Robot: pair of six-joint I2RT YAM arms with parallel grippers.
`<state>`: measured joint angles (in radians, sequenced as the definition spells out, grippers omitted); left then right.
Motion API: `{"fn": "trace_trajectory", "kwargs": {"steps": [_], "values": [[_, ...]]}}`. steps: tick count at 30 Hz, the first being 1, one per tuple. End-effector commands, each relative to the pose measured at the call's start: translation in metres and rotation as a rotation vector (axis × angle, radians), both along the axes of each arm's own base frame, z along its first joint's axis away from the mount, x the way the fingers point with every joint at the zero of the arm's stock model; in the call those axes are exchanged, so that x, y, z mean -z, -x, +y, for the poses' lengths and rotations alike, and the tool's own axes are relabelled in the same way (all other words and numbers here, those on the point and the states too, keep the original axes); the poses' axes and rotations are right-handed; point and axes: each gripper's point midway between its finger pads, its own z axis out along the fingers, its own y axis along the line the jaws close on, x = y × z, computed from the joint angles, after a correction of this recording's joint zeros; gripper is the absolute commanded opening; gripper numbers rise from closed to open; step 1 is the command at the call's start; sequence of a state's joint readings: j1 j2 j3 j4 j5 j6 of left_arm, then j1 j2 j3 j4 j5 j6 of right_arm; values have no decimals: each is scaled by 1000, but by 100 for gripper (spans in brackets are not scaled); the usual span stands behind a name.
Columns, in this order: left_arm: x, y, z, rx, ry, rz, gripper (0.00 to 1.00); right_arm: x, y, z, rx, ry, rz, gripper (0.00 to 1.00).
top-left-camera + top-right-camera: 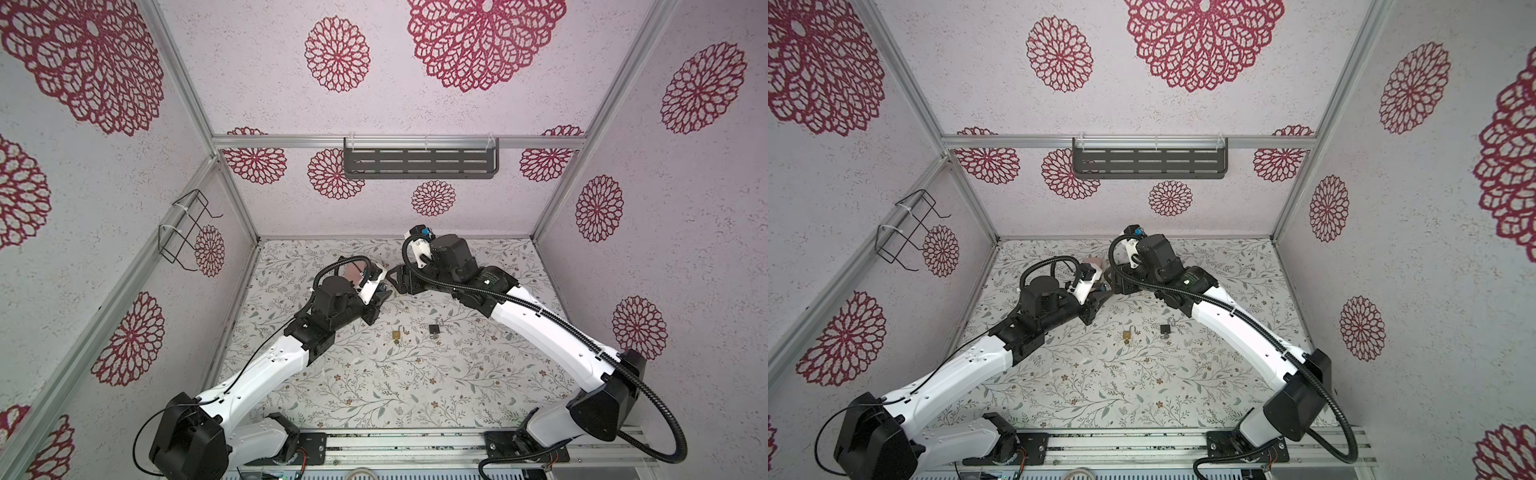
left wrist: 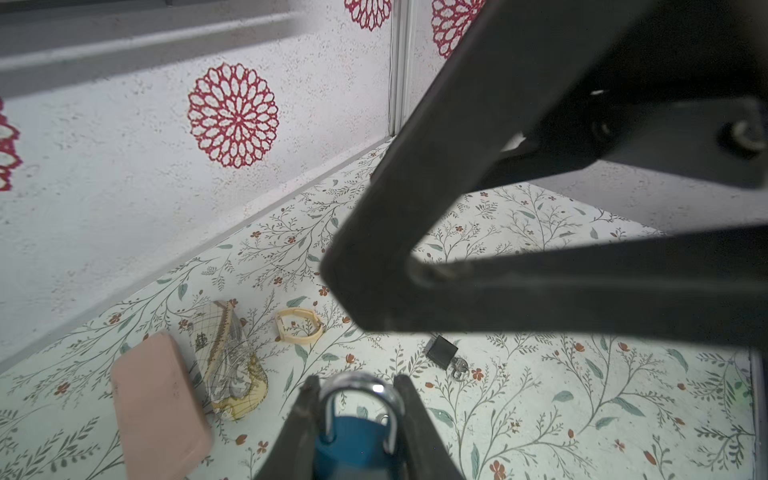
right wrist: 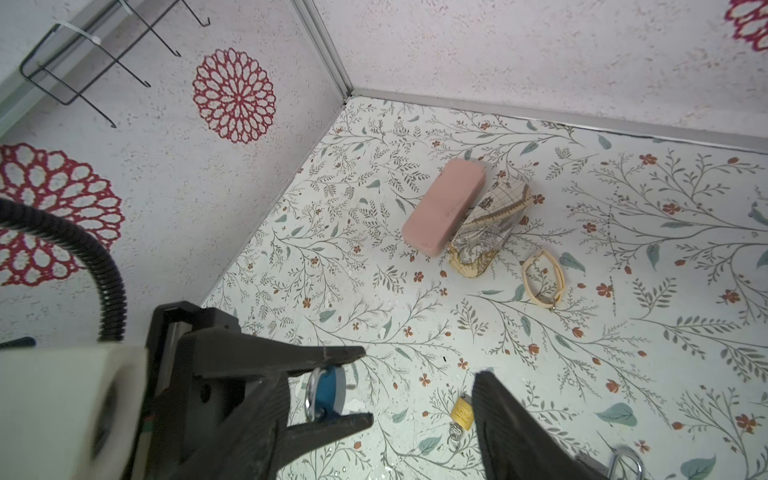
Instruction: Unlock with the key
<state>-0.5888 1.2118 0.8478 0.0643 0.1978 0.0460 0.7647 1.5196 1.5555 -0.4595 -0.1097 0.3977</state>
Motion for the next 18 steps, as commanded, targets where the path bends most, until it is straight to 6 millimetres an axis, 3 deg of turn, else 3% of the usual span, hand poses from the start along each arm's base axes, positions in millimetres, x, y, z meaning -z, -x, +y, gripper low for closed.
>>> {"fn": "trace_trajectory", "kwargs": {"steps": [1,11,18], "values": [[-12,3,-5,38,-2,-68,0,-11,-1,1,12,-12,7,72],[-12,5,-4,43,-11,-75,0,7,-12,6,11,74,43,73],[-13,6,-3,43,-21,-81,0,15,-19,-4,35,163,50,71]]}}
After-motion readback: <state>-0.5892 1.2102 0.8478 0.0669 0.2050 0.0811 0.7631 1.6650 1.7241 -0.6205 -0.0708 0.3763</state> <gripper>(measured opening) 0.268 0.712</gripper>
